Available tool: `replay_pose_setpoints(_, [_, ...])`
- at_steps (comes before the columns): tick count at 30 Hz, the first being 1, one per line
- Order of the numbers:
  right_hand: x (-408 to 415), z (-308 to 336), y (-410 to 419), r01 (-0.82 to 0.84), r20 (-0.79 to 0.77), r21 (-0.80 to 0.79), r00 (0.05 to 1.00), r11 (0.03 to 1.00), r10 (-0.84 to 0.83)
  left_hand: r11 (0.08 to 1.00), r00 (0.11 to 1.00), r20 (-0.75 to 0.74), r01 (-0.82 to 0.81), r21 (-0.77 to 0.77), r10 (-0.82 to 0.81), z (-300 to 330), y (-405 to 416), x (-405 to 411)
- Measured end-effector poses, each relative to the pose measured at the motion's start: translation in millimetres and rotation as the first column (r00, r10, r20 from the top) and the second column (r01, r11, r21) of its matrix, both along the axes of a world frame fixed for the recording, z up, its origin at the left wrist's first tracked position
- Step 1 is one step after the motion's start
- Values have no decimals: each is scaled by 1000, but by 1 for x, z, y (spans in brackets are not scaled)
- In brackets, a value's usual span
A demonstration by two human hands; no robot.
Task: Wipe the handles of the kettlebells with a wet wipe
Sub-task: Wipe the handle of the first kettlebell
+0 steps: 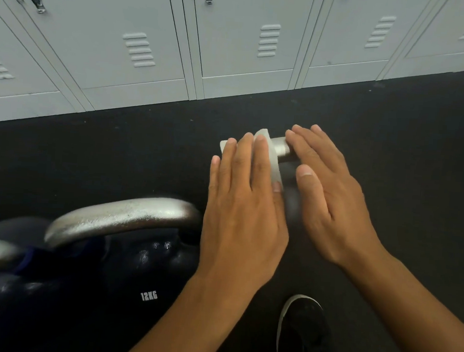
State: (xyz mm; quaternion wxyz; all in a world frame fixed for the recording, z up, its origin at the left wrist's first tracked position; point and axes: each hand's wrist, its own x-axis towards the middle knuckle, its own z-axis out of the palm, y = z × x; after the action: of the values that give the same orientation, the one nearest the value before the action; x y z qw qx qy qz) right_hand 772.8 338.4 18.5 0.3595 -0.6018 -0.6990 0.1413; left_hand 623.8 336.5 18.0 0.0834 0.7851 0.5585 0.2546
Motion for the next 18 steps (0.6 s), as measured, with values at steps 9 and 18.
replay_pose_setpoints(9, [-1, -2, 1, 12, -17, 30, 1000, 999, -11, 1000, 999, -42, -6, 2, 6, 5, 13, 4])
replay_pose_setpoints(18, [-5, -4, 0, 29, 29, 22, 999, 999, -29, 999, 999, 26, 46, 11, -46, 0, 8, 2])
